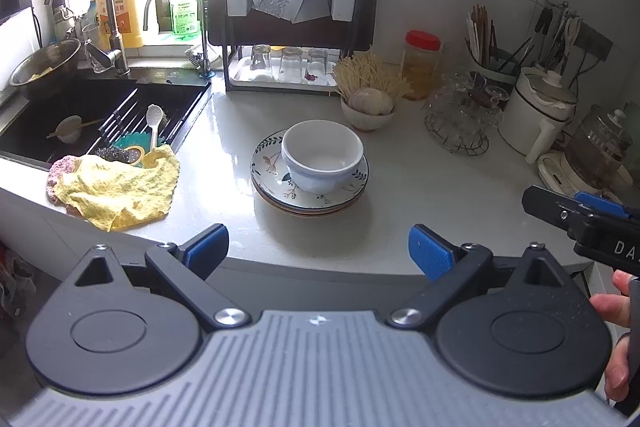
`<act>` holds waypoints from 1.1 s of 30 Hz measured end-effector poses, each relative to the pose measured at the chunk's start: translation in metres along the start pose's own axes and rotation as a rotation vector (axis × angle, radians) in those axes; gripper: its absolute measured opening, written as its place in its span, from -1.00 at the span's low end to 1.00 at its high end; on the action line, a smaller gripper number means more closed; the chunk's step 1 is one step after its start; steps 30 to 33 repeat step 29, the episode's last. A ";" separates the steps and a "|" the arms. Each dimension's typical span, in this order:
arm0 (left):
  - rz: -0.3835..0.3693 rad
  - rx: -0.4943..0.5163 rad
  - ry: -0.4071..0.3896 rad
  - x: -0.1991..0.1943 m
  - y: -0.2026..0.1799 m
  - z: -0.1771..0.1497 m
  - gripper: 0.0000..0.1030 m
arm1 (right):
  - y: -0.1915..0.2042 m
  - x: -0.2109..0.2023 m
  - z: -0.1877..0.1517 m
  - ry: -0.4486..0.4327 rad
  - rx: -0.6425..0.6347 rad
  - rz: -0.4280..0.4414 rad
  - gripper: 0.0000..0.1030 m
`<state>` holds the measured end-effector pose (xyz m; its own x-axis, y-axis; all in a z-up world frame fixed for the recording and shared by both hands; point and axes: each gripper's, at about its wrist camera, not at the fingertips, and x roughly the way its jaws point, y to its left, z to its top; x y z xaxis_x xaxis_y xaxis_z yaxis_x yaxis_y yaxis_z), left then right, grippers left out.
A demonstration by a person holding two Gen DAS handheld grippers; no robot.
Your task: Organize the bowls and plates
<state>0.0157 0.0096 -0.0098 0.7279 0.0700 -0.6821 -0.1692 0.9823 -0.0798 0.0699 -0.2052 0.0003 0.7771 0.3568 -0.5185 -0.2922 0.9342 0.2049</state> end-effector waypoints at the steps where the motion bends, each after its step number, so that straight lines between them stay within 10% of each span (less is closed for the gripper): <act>1: 0.001 0.000 0.000 0.000 0.000 0.000 0.91 | 0.000 -0.001 0.000 -0.002 0.000 0.001 0.84; 33: -0.008 -0.003 0.013 0.001 0.004 -0.001 0.91 | 0.001 0.000 0.001 0.009 -0.009 0.005 0.84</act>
